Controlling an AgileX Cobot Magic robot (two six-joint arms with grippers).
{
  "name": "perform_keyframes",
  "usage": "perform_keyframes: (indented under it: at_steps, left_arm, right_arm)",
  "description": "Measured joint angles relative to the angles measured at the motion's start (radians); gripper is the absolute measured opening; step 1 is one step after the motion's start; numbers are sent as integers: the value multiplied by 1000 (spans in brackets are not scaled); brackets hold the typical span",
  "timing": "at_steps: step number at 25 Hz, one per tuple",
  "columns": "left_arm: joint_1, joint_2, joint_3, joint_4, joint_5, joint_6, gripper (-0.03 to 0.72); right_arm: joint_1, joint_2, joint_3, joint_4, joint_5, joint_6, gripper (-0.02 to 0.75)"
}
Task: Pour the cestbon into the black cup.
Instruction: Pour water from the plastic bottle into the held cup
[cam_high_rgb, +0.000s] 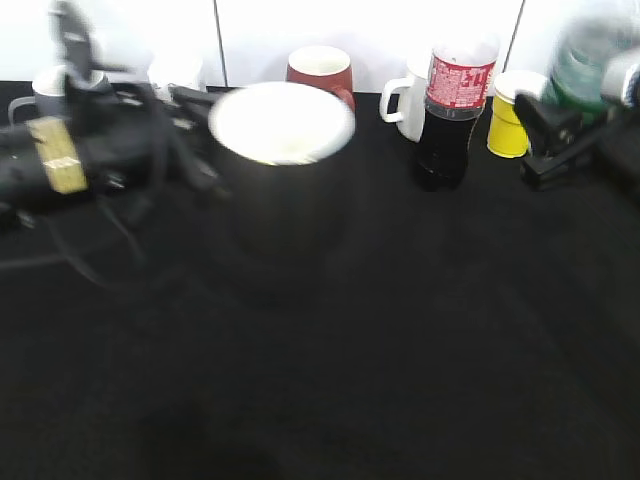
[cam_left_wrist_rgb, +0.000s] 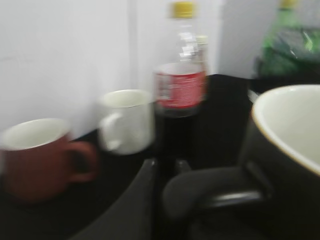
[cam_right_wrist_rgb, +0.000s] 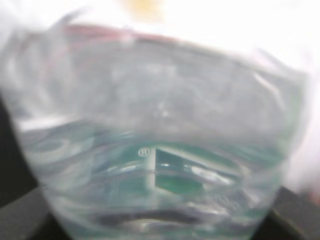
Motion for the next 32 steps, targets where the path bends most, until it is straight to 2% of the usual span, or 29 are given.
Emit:
perform_keyframes:
  at_steps: [2, 5, 7, 10, 14, 20, 32]
  left_arm:
    - [-72, 0, -13, -23, 3, 0, 62]
    - [-169, 1, -67, -38, 31, 0, 62]
    - [-200, 11, -111, -60, 92, 0, 62]
    - [-227, 55, -160, -82, 112, 0, 62]
    - [-232, 55, -160, -82, 122, 0, 62]
    - [-232, 55, -160, -82, 123, 0, 62]
    - [-232, 55, -160, -82, 131, 0, 62]
  right_arm:
    - [0, -115, -28, -126, 134, -122, 503]
    - [1, -172, -72, -179, 183, -237, 503]
    - [1, -174, -106, -229, 188, -357, 503]
    - [1, -174, -140, -240, 188, -574, 503]
    - [1, -177, -173, -242, 185, -821, 503]
    - [1, -177, -174, -245, 185, -986, 502]
    - [1, -177, -174, -240, 161, -1100, 502]
